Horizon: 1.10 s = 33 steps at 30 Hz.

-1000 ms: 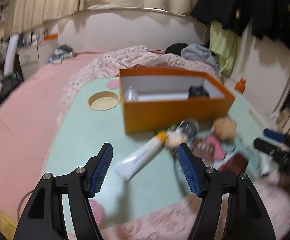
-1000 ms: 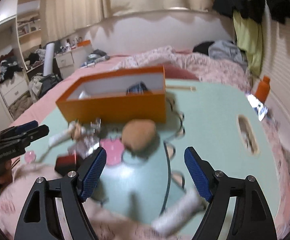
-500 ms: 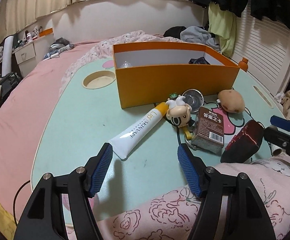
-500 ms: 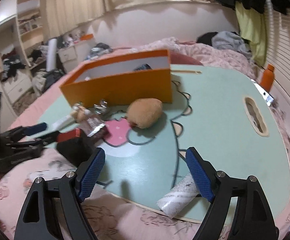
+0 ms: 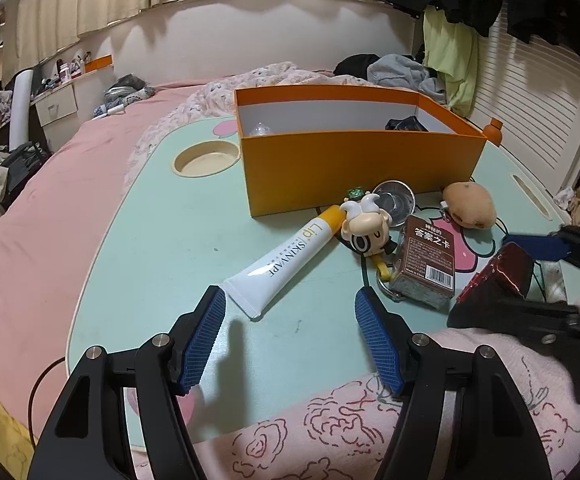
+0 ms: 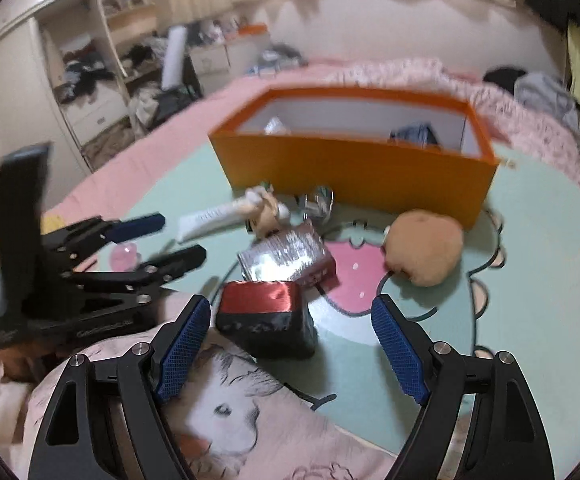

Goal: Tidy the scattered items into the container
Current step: 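Grasp the red-topped black cube with the right gripper while the left gripper grasps the yellow-capped white tube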

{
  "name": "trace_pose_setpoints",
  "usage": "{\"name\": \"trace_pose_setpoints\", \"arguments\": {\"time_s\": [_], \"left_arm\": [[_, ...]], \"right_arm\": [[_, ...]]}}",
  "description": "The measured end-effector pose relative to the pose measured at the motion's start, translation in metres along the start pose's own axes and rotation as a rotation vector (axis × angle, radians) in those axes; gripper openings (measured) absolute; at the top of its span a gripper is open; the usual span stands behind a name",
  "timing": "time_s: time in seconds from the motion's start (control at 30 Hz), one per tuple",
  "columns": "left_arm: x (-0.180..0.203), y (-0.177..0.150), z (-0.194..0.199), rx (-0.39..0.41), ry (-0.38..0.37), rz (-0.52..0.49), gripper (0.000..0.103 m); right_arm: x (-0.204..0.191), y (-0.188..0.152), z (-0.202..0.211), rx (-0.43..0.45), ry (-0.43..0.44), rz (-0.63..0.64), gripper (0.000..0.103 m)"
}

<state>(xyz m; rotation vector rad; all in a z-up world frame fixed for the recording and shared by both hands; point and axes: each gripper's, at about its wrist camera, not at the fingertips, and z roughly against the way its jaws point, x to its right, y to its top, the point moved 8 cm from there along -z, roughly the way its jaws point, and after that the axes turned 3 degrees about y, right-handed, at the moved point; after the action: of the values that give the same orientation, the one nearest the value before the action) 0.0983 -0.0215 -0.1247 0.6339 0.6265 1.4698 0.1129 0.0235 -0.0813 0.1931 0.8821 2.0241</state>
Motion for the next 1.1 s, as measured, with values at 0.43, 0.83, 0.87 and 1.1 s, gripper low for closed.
{"name": "trace_pose_setpoints", "arguments": {"time_s": [0.43,0.83,0.87,1.1], "left_arm": [[-0.004,0.036,-0.023,-0.008,-0.071,-0.105,0.068],[0.006,0.029,-0.042,-0.067,-0.109,-0.164,0.022],[0.008,0.027,-0.040,-0.061,-0.106,-0.172,0.022],[0.002,0.020,-0.003,0.068,-0.033,-0.095,0.022]], "right_arm": [[0.010,-0.009,0.003,0.042,0.044,-0.099,0.039],[0.011,-0.011,0.002,0.032,0.042,-0.116,0.039],[0.011,-0.012,0.003,0.033,0.039,-0.115,0.039],[0.016,-0.011,0.009,0.065,0.005,-0.121,0.039]]}}
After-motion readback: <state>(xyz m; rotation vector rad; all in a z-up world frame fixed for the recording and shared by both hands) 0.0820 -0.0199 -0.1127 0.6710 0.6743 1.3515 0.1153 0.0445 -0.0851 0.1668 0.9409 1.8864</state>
